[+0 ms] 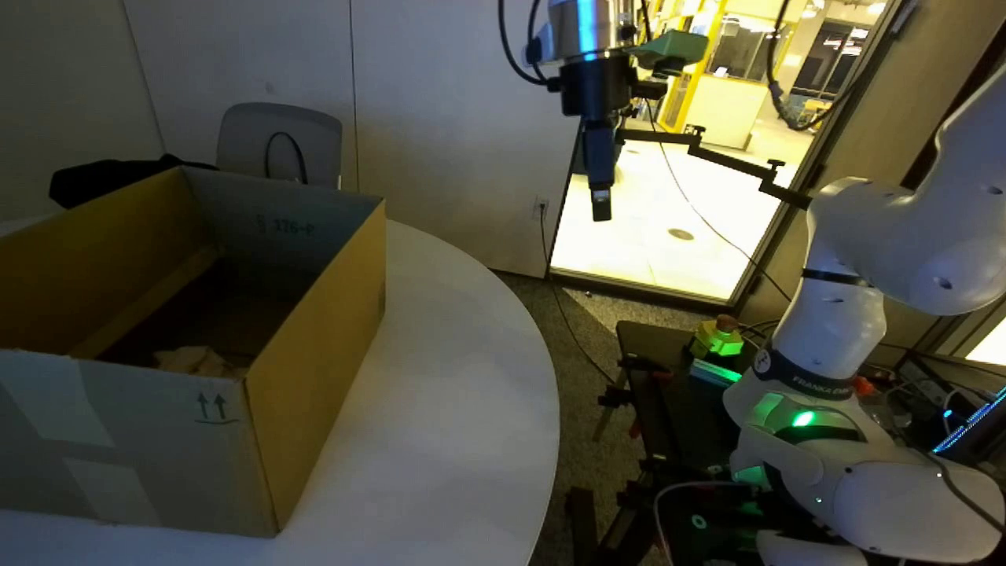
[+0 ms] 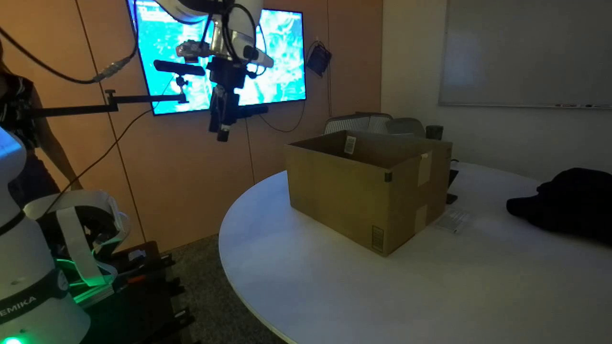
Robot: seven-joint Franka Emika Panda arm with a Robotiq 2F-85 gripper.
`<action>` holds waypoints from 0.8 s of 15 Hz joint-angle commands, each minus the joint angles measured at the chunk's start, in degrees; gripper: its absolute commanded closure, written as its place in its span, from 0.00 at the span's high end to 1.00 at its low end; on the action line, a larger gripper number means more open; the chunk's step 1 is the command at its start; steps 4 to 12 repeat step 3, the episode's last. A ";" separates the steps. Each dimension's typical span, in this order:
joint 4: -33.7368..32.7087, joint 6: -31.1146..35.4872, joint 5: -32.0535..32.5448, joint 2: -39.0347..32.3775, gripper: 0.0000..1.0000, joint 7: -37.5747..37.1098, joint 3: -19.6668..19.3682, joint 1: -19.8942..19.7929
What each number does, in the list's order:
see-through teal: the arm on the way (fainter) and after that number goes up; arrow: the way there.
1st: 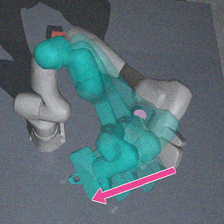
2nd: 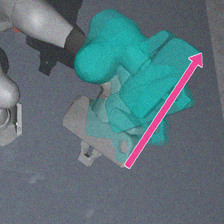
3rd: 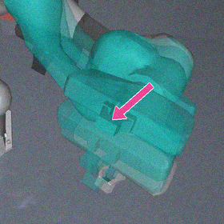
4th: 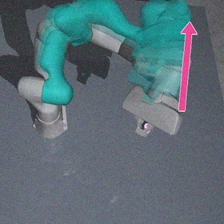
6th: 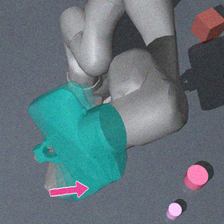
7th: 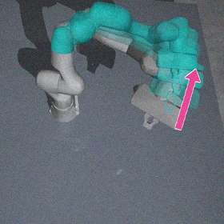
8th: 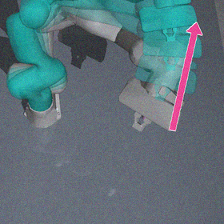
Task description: Put the black marker on the peach towel, fold the towel then put it in the box
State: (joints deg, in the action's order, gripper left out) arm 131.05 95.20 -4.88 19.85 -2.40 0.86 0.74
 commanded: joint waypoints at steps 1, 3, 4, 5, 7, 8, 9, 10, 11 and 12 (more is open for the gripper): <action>2.34 -0.17 1.33 2.47 1.00 0.02 0.30 -0.03; 5.04 -0.17 2.06 5.68 1.00 0.00 0.61 0.03; 5.04 -0.17 2.06 5.68 1.00 0.00 0.61 0.03; 5.04 -0.17 2.06 5.68 1.00 0.00 0.61 0.03; 5.04 -0.17 2.06 5.68 1.00 0.00 0.61 0.03; 5.04 -0.17 2.06 5.68 1.00 0.00 0.61 0.03; 5.04 -0.17 2.06 5.68 1.00 0.00 0.61 0.03; 5.04 -0.17 2.06 5.68 1.00 0.00 0.61 0.03; 5.04 -0.17 2.06 5.68 1.00 0.00 0.61 0.03; 5.04 -0.17 2.06 5.68 1.00 0.00 0.61 0.03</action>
